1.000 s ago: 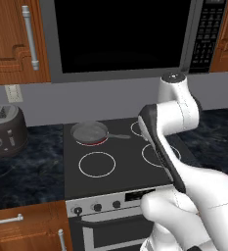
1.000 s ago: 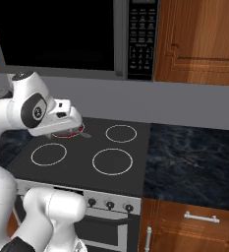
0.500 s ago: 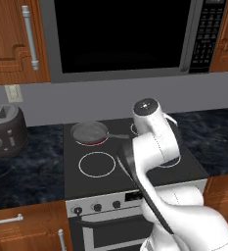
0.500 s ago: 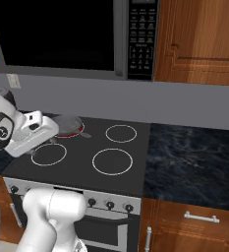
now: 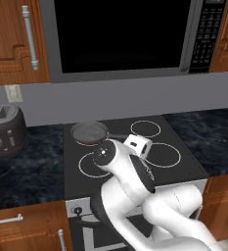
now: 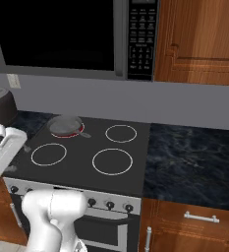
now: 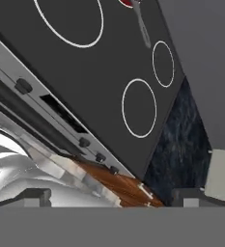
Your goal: Turn off the rear left burner of the stove.
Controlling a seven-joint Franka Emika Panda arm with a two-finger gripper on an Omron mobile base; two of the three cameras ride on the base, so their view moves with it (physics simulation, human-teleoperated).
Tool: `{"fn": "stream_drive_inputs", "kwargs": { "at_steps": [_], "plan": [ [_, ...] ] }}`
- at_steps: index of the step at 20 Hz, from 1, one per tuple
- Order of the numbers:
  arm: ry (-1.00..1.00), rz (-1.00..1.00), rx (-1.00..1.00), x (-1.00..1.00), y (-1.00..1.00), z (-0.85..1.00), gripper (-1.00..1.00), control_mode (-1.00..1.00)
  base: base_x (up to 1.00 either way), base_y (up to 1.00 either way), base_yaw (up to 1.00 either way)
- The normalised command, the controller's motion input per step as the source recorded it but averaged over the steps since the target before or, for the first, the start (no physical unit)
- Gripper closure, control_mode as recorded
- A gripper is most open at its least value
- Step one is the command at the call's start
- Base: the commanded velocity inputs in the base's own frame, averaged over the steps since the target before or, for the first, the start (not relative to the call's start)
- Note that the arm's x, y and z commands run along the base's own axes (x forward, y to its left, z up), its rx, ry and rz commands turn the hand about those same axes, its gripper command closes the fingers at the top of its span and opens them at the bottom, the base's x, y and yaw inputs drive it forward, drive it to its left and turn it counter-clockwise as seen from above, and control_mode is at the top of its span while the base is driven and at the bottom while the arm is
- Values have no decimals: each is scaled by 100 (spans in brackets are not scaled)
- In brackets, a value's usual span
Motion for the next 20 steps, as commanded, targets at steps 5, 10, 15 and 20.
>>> {"fn": "stream_drive_inputs", "kwargs": {
  "at_steps": [5,10,15,20],
  "plan": [
    [-12,17,-21,-33,50,-51,-100,-100,0,0,0],
    [-6,11,-6,-21,41,-45,-100,-100,0,0,0],
    [-1,4,0,-7,32,-42,-100,-100,0,0,0],
    [-2,1,-2,0,21,-30,-100,-100,0,0,0]
  ]
}}
